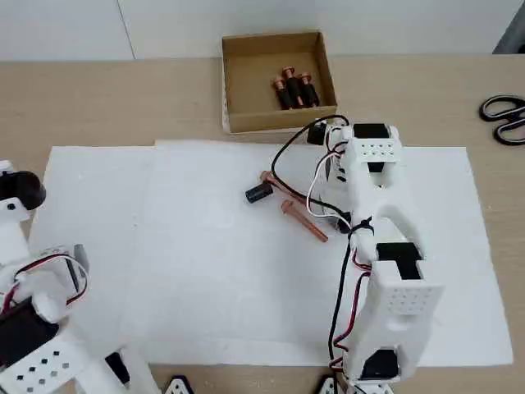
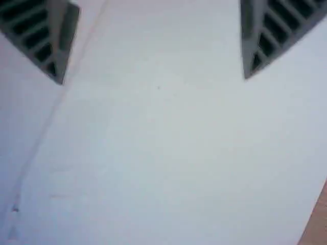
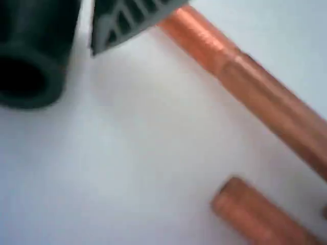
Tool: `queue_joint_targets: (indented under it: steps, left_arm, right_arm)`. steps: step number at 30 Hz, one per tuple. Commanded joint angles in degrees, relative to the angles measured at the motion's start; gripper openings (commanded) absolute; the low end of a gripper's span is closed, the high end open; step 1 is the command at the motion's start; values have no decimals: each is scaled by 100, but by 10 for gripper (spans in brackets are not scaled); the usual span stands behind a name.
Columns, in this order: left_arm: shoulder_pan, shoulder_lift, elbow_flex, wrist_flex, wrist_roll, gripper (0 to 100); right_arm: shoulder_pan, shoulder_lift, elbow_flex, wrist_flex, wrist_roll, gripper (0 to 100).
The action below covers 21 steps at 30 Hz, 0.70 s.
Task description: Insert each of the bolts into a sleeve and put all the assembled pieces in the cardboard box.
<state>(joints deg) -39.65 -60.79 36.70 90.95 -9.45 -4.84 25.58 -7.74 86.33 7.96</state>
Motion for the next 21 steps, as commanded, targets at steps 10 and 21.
queue_joint_targets:
  steps: [10,21]
  left_arm:
    - [44,-53,-13,-114,35,215]
    - [44,-53,-13,-114,35,215]
  right_arm:
    - [31,303,-255,-365,53,173]
    - [40,813,-264,-690,62,154]
